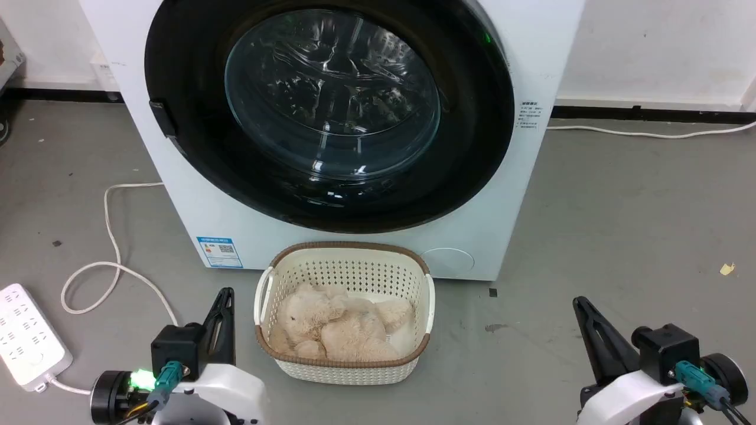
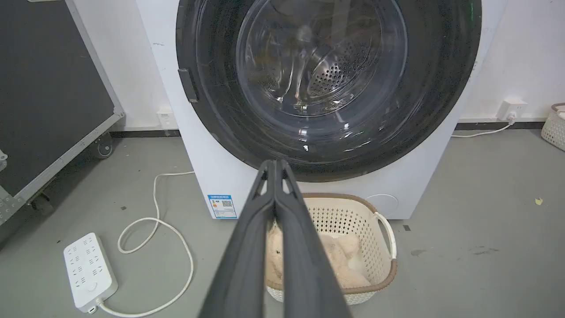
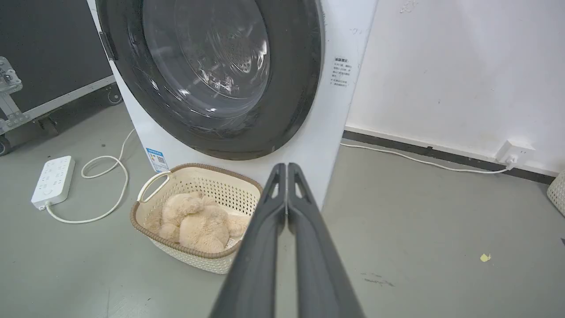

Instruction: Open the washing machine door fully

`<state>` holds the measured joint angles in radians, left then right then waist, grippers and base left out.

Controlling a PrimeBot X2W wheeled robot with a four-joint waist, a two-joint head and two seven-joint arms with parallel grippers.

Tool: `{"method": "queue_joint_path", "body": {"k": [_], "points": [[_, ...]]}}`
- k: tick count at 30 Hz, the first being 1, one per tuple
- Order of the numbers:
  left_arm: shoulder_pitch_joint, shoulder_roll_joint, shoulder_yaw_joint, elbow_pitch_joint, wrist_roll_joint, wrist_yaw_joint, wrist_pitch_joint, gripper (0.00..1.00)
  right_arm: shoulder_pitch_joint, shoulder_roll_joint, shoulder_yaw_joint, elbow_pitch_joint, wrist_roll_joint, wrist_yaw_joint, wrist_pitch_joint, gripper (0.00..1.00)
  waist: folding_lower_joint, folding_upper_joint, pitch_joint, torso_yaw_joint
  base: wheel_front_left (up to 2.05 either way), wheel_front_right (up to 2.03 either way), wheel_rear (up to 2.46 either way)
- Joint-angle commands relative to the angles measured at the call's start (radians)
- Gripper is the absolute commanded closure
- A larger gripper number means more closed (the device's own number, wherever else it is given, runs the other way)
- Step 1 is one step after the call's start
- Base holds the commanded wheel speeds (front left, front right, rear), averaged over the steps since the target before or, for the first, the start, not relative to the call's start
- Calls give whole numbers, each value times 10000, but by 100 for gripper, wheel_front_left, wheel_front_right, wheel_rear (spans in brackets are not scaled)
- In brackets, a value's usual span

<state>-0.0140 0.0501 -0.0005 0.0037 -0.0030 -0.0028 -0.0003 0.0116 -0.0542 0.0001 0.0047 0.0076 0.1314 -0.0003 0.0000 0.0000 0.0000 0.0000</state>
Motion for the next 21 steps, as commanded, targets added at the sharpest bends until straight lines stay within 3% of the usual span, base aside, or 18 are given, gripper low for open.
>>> {"method": "queue_joint_path", "body": {"k": [1,21], "points": [[140,1,5,-37,30,28,3,100,-116,40,-1,-47,-76,-7,3,100,0,0,0,0,0,0,0],[140,1,5,-37,30,28,3,100,-116,40,-1,-47,-76,-7,3,100,0,0,0,0,0,0,0]]}}
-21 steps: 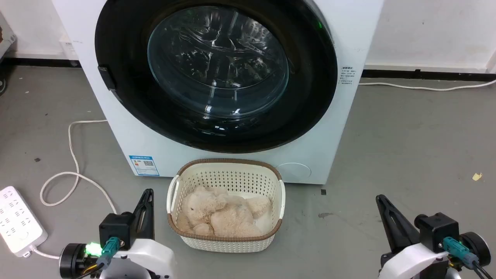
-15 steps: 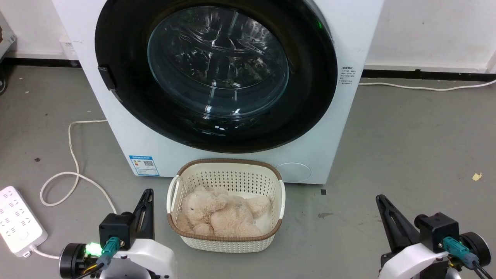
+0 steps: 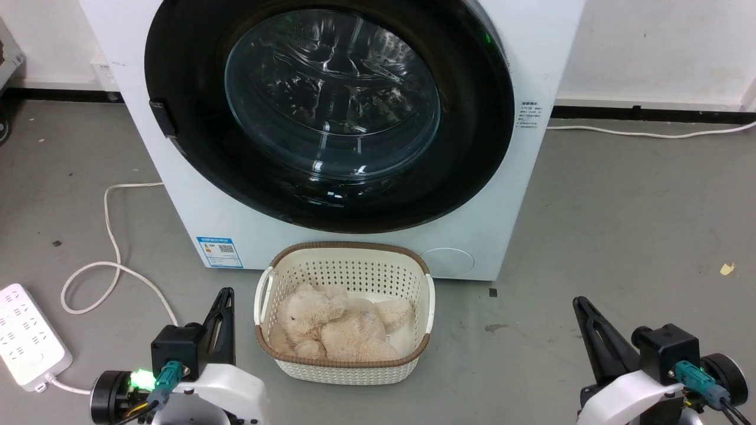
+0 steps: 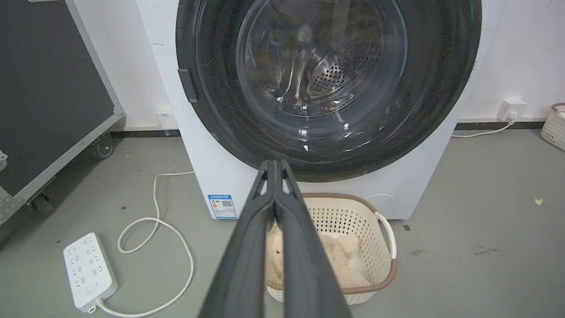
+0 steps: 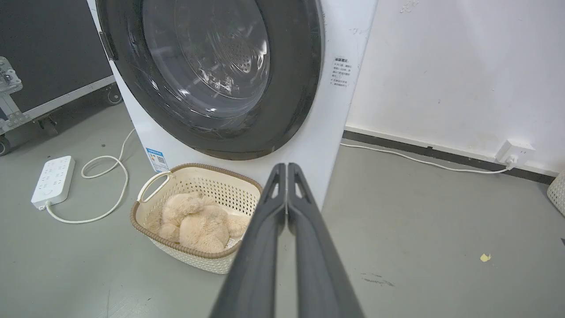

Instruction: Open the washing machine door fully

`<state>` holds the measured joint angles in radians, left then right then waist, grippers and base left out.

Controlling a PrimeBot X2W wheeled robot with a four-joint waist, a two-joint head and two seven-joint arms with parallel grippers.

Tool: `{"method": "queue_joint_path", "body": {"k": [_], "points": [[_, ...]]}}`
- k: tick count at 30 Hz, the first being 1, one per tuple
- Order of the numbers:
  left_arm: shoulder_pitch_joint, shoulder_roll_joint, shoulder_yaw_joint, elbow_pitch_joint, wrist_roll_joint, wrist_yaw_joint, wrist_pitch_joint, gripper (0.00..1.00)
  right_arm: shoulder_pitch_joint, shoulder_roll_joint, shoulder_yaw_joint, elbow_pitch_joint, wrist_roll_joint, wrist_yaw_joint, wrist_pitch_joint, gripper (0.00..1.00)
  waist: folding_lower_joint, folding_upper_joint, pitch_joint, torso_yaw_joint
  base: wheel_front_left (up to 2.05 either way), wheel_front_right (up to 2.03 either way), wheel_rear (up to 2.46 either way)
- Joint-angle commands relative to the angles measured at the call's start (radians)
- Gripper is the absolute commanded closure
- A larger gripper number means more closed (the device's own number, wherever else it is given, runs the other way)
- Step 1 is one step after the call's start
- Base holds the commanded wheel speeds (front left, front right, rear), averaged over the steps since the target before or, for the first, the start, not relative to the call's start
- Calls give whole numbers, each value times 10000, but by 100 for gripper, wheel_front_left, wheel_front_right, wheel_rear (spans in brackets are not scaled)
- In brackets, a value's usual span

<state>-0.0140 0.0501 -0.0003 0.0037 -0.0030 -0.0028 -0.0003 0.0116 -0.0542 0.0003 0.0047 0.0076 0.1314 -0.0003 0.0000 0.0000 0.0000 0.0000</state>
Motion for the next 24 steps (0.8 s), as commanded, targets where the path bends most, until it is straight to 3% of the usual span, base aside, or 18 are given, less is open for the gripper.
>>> {"method": "queue_joint_path", "body": {"k": [1,15,16,24], "points": [[140,1,3,-37,30,28,3,100,-116,40,-3,-47,-76,-7,3,100,0,0,0,0,0,0,0],[140,1,3,-37,30,28,3,100,-116,40,-3,-47,-76,-7,3,100,0,0,0,0,0,0,0],[0,0,-2,2,0,0,0,0,0,0,2,2,0,0,-2,0,0,0,0,0,0,0,0],[15,1,-42,-27,23,24,-92,0,23,0,-1,0,84,2,-91,0,0,0,10,1,0,0,0]]}}
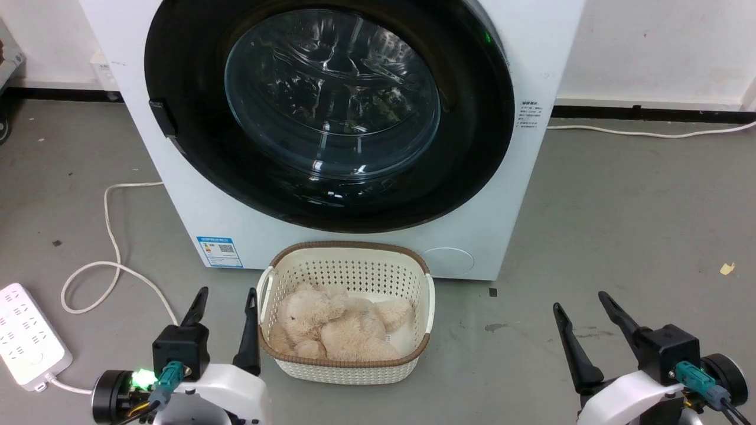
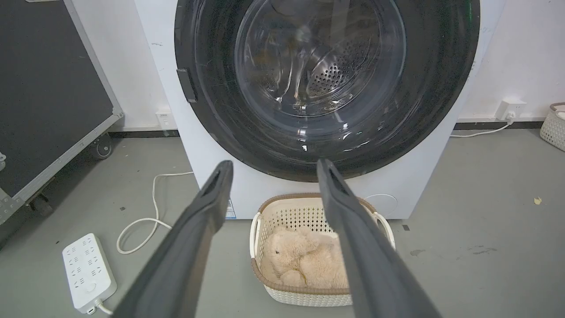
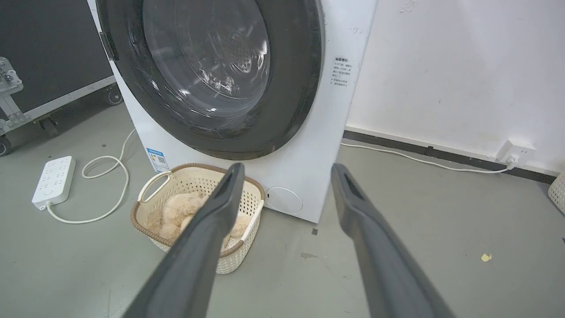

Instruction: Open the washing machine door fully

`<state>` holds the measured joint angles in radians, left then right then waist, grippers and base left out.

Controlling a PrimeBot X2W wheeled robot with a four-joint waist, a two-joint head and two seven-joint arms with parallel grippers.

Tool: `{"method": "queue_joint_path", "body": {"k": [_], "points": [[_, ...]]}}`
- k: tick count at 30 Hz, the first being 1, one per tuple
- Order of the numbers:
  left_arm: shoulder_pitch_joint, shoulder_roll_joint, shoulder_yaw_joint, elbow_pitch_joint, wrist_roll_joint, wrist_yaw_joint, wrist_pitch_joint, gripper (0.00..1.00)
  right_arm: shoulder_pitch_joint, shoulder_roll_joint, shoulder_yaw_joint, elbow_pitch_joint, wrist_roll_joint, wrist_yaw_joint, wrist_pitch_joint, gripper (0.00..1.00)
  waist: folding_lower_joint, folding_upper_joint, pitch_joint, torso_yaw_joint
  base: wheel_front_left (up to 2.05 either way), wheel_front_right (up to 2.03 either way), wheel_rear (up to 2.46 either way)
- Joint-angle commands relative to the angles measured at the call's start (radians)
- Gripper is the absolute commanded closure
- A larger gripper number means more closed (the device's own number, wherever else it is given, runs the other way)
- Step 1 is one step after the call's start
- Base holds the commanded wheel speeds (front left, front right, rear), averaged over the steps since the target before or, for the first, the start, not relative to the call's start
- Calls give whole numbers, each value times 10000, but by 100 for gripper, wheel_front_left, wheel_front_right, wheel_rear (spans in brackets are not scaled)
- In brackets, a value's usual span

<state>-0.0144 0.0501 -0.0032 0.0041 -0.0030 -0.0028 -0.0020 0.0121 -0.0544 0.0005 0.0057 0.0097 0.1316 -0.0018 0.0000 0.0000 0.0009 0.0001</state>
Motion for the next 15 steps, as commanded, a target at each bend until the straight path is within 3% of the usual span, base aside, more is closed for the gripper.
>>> {"method": "queue_joint_path", "body": {"k": [1,15], "points": [[22,1,-24,-42,27,31,-96,0,19,2,-13,-8,64,0,-97,0,0,0,6,1,0,0,0],[-25,38,-195,-256,60,154,-388,0,-179,6,-25,-146,122,-1,-390,0,0,0,307,56,0,0,0]]}}
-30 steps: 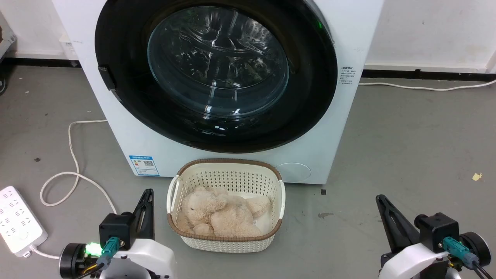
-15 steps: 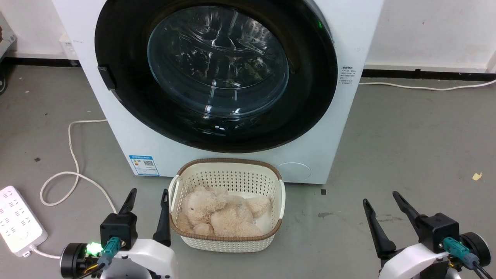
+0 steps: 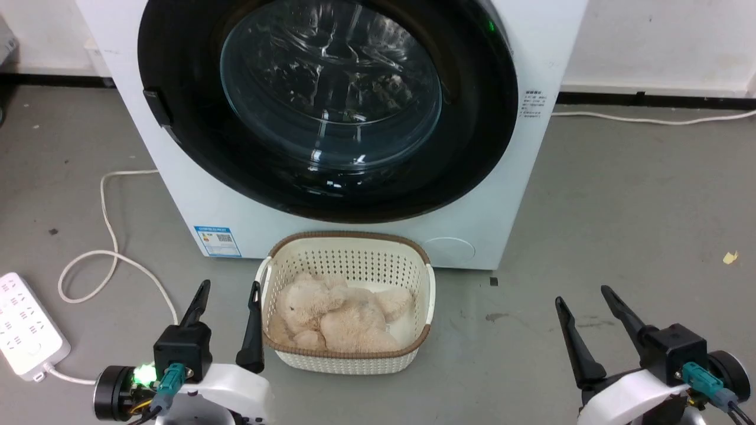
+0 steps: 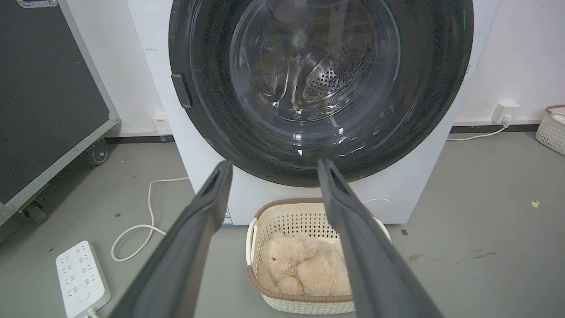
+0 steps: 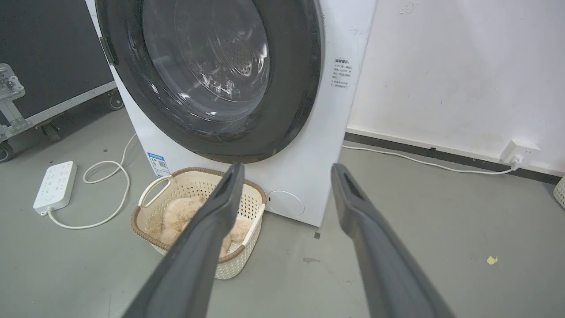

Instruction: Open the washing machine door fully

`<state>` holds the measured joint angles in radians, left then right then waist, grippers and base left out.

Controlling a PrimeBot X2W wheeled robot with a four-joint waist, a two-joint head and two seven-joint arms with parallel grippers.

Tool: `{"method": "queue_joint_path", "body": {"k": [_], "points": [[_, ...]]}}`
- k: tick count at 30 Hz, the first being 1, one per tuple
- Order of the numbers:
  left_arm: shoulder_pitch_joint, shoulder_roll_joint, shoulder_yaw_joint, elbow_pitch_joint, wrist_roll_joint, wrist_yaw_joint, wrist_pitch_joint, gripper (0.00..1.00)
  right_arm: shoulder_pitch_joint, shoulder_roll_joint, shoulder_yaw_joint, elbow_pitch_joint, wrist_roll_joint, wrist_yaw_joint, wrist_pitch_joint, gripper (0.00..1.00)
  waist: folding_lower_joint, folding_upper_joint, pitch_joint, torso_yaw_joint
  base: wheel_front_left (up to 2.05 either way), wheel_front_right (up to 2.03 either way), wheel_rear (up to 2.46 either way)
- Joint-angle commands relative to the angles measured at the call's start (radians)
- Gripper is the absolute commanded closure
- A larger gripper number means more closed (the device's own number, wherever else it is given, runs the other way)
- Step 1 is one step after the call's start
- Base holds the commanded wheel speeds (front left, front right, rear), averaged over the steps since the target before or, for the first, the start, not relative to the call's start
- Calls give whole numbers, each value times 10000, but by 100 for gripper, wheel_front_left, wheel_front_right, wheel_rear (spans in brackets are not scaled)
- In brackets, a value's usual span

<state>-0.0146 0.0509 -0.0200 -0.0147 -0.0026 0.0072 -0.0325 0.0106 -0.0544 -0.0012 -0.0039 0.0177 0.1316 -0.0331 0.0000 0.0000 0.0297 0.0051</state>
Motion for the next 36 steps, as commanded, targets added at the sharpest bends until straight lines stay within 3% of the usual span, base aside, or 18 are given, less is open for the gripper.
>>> {"method": "queue_joint_path", "body": {"k": [1,28,30,36], "points": [[-36,32,-43,-86,54,61,-104,0,-208,7,-4,-41,76,-2,-92,0,0,0,66,11,0,0,0],[-616,183,-556,-573,15,430,-731,0,-3518,-1072,3,351,1759,-4,320,0,0,0,1368,450,0,0,0],[-642,194,-591,-606,12,456,-772,0,-3832,-1103,-65,530,1983,-4,400,100,0,0,1430,487,0,0,0],[-774,219,-736,-755,3,549,-918,0,-5057,-1038,-580,1436,2980,-4,861,100,0,0,1764,657,0,0,0]]}}
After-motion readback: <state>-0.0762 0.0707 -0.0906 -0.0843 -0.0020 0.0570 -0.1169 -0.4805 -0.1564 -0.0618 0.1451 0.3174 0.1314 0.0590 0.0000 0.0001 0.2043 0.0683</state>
